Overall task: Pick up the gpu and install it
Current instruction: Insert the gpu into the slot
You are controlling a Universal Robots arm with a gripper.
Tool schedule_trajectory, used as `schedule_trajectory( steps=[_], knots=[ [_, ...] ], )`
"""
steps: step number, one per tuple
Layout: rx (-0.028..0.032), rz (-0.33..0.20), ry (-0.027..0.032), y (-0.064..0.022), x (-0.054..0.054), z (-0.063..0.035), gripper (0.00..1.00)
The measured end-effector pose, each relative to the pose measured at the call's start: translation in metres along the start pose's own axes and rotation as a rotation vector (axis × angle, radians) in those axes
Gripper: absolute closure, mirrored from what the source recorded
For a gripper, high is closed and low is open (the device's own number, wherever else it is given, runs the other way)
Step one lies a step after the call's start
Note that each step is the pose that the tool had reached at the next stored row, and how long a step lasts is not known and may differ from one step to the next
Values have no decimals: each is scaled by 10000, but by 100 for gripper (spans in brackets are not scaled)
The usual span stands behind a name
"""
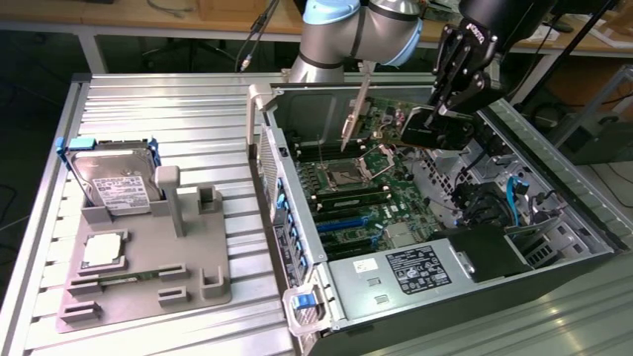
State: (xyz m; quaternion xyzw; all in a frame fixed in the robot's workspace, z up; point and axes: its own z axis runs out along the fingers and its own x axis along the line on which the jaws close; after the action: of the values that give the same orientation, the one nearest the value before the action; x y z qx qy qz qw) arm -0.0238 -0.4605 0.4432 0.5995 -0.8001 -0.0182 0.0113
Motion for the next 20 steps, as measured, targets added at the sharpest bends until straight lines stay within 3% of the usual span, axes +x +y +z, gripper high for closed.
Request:
schedule_trajectory(
  steps=[20],
  knots=[
    [-4,-1061,46,0,0,0,73]
  ],
)
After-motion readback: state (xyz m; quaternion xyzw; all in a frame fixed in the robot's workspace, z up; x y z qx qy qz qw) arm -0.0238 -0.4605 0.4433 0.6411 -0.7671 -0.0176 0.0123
